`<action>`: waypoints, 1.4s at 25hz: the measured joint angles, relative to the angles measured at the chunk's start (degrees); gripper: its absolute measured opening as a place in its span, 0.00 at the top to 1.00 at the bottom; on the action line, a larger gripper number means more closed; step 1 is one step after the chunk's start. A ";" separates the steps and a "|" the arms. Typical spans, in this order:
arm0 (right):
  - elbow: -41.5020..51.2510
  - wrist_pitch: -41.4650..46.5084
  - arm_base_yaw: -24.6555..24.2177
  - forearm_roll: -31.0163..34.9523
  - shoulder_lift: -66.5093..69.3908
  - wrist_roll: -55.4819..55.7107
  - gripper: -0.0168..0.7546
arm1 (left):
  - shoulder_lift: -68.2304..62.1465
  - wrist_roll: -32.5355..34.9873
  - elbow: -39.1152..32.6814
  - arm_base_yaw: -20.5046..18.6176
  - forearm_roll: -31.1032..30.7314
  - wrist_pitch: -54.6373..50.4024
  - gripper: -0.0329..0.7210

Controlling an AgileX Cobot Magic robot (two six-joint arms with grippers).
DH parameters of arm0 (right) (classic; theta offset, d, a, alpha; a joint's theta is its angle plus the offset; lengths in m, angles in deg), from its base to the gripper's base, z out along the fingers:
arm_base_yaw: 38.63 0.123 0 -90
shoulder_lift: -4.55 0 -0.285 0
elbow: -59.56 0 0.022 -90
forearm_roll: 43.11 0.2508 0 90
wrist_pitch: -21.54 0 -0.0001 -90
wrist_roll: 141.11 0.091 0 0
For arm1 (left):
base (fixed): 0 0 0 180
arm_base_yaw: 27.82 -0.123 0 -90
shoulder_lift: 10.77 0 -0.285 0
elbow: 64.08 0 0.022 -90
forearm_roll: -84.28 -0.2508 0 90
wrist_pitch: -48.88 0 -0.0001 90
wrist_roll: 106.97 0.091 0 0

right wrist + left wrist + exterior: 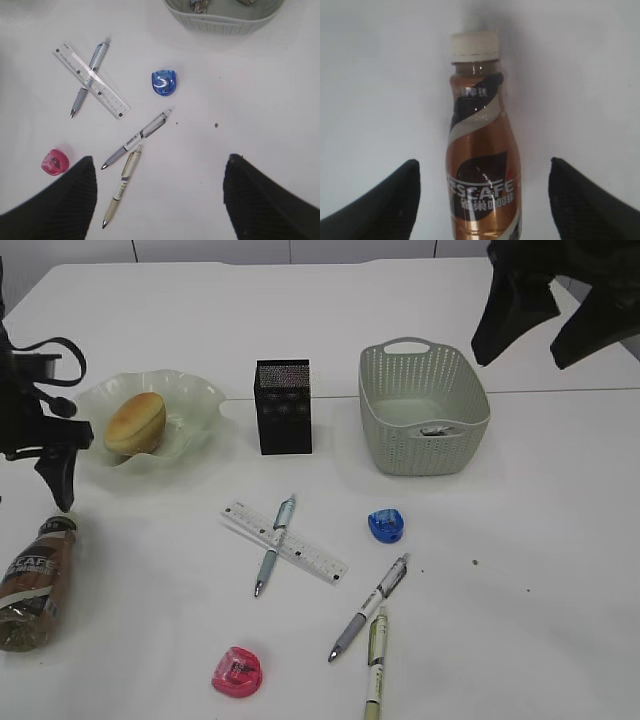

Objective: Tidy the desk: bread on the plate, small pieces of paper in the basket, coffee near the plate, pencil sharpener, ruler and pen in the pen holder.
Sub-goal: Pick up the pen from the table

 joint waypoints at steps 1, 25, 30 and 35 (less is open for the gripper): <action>0.14 0.00 0.00 0.04 -0.13 -0.13 0.23 | -0.62 0.00 0.00 0.00 0.28 0.13 0.18; 0.29 0.00 0.00 0.40 -0.21 -2.03 0.22 | -11.14 0.00 0.00 0.00 1.11 0.73 0.18; 0.29 0.00 0.00 0.40 -0.21 -2.03 0.22 | -11.52 0.00 0.00 0.00 1.82 1.71 0.18; 0.29 0.00 0.00 0.40 -0.21 -2.03 0.22 | -11.63 0.00 0.00 0.00 2.13 2.36 0.18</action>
